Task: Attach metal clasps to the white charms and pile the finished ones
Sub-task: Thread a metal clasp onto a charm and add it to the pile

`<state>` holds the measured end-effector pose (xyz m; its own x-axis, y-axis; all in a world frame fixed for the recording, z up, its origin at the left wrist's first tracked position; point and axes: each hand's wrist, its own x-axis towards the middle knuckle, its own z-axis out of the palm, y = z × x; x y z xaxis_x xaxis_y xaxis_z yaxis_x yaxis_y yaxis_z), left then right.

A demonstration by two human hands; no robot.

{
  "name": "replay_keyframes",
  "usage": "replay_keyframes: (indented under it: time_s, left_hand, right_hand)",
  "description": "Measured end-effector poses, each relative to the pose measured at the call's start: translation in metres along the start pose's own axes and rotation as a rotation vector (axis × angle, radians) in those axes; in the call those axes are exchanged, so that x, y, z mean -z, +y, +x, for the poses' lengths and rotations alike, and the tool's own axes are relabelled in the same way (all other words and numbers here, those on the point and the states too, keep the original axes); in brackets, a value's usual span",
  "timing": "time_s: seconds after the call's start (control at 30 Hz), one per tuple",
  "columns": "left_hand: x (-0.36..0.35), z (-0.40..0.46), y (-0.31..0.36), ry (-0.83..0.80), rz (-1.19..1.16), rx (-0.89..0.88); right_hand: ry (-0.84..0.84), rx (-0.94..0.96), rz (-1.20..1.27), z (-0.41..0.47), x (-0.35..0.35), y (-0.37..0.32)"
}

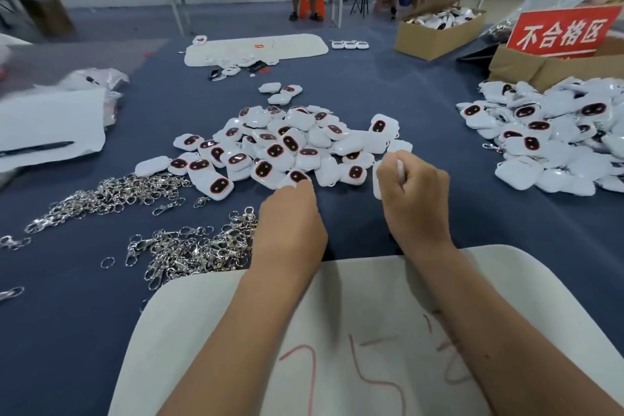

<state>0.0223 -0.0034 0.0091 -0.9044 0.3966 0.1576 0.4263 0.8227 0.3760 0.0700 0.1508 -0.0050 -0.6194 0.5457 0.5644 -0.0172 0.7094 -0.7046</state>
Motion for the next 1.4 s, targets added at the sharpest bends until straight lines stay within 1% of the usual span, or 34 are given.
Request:
replay_keyframes:
  time_s: [0.03, 0.1, 0.2, 0.27, 0.3, 0.37, 0.43, 0.57, 0.77, 0.9, 0.97, 1.03, 1.13, 1.2, 1.3, 1.4]
  left_hand:
    - [-0.004, 0.001, -0.003, 0.060, -0.056, -0.007]
    - [-0.009, 0.003, -0.008, 0.164, -0.256, -0.007]
    - [-0.013, 0.008, -0.011, 0.243, -0.646, 0.072]
    - [-0.013, 0.012, -0.010, 0.238, -0.957, 0.158]
    - [-0.013, 0.013, -0.010, 0.225, -1.075, 0.187]
    - [-0.014, 0.015, -0.009, 0.187, -1.181, 0.191]
    - [-0.016, 0.015, -0.009, 0.157, -1.186, 0.182]
    - [-0.017, 0.015, -0.010, 0.122, -1.172, 0.175]
    - [-0.014, 0.014, -0.012, 0.061, -1.250, 0.196]
    - [-0.015, 0.014, -0.012, 0.001, -1.251, 0.158]
    - [-0.016, 0.015, -0.012, 0.016, -1.211, 0.146]
    - [-0.018, 0.016, -0.013, 0.048, -1.187, 0.174]
    - [-0.017, 0.017, -0.012, 0.060, -1.224, 0.213]
    - [-0.016, 0.016, -0.011, 0.065, -1.207, 0.208]
    - [-0.014, 0.013, -0.008, 0.139, -1.068, 0.121]
    - [-0.012, 0.011, -0.004, 0.159, -0.965, 0.007]
  right_hand:
    - [-0.024, -0.021, 0.093, -0.002, -0.001, -0.002]
    - [-0.117, -0.074, 0.265, -0.005, -0.003, -0.005]
    - [-0.304, -0.111, 0.370, -0.005, -0.004, -0.004]
    - [-0.463, -0.082, 0.383, -0.003, -0.006, 0.001]
    - [-0.533, -0.060, 0.380, -0.003, -0.008, 0.002]
    - [-0.604, 0.000, 0.359, -0.003, -0.009, 0.003]
    - [-0.588, 0.018, 0.347, -0.002, -0.010, 0.004]
    - [-0.542, -0.026, 0.348, 0.000, -0.010, 0.008]
    - [-0.503, -0.027, 0.376, 0.000, -0.008, 0.006]
    - [-0.462, -0.028, 0.394, 0.000, -0.006, 0.005]
    - [-0.418, -0.074, 0.432, 0.001, -0.005, 0.005]
    - [-0.377, -0.121, 0.458, 0.002, -0.004, 0.007]
    - [-0.388, -0.104, 0.390, 0.002, -0.007, 0.008]
    - [-0.357, -0.102, 0.363, 0.002, -0.008, 0.009]
    - [-0.288, -0.148, 0.410, 0.002, -0.007, 0.010]
    - [-0.335, -0.076, 0.379, 0.002, -0.007, 0.008]
